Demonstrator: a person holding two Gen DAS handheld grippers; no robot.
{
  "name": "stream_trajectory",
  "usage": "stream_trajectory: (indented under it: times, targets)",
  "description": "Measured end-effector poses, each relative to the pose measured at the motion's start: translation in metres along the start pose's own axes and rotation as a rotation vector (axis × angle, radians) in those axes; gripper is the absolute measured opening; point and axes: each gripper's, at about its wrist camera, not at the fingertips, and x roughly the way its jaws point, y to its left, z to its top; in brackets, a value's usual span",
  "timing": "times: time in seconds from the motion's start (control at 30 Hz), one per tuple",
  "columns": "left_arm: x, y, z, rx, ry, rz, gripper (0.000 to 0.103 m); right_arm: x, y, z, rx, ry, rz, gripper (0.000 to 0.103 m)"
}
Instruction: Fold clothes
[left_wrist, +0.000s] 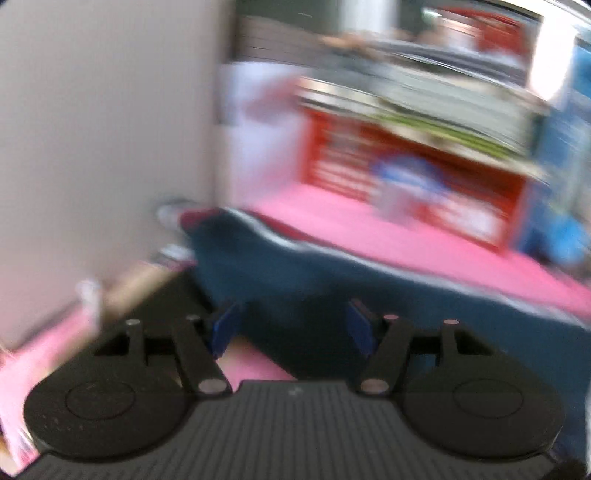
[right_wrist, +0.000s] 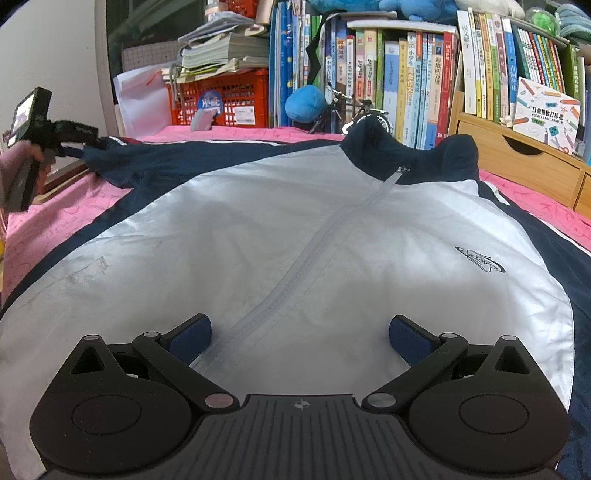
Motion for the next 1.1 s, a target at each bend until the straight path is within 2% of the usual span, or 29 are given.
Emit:
stream_trajectory:
  times: [0.07, 0.1, 0.13, 0.2, 0.23, 0.3, 0.37, 0.5, 0.53, 0.63, 0.73, 0.83, 0.97, 1.03, 1.1]
  targets:
    - [0.022, 0.012, 0.013, -0.003, -0.012, 0.083, 0.062, 0.000, 0.000, 0.000, -0.001, 0.000, -0.002, 0.103]
    - [0.034, 0.015, 0.017, -0.011, -0.008, 0.114, 0.058, 0.000, 0.000, 0.000, -0.001, 0.000, -0.002, 0.103]
    - [0.045, 0.018, 0.021, -0.021, -0.002, 0.137, 0.048, 0.000, 0.000, 0.000, -0.002, 0.001, -0.003, 0.103]
    - [0.056, 0.019, 0.023, -0.038, 0.010, 0.155, 0.040, 0.002, 0.001, 0.001, -0.004, 0.001, -0.010, 0.103]
    - [0.056, 0.016, 0.023, -0.047, 0.008, 0.144, 0.040, 0.002, 0.001, 0.002, -0.004, 0.001, -0.013, 0.103]
    - [0.042, -0.004, 0.018, -0.007, -0.020, 0.045, 0.041, 0.002, 0.001, 0.002, -0.001, 0.001, -0.015, 0.103]
    - [0.012, -0.036, 0.009, 0.071, -0.026, -0.097, 0.041, 0.002, 0.001, 0.002, 0.000, 0.001, -0.014, 0.103]
    - [-0.055, -0.101, -0.030, 0.051, 0.148, -0.613, 0.042, 0.002, 0.001, 0.001, 0.001, 0.001, -0.012, 0.103]
    - [-0.073, -0.123, -0.047, 0.087, 0.172, -0.699, 0.042, 0.002, 0.000, 0.001, 0.001, 0.001, -0.012, 0.103]
    - [-0.124, -0.186, -0.093, 0.311, 0.122, -0.835, 0.043, 0.002, 0.000, 0.002, 0.001, 0.001, -0.012, 0.103]
    - [-0.139, -0.230, -0.125, 0.441, 0.136, -0.841, 0.043, 0.002, -0.001, 0.001, 0.001, 0.001, -0.011, 0.103]
    - [-0.125, -0.253, -0.144, 0.529, 0.109, -0.732, 0.044, 0.001, -0.007, 0.002, 0.012, -0.003, -0.022, 0.103]
    - [-0.122, -0.258, -0.150, 0.540, 0.079, -0.664, 0.046, -0.002, -0.016, 0.002, 0.030, -0.010, -0.041, 0.103]
    - [-0.121, -0.258, -0.149, 0.541, 0.078, -0.655, 0.053, -0.004, -0.042, 0.002, 0.080, -0.002, -0.156, 0.103]
    - [-0.120, -0.257, -0.149, 0.544, 0.076, -0.646, 0.056, -0.009, -0.080, 0.000, 0.155, 0.010, -0.286, 0.103]
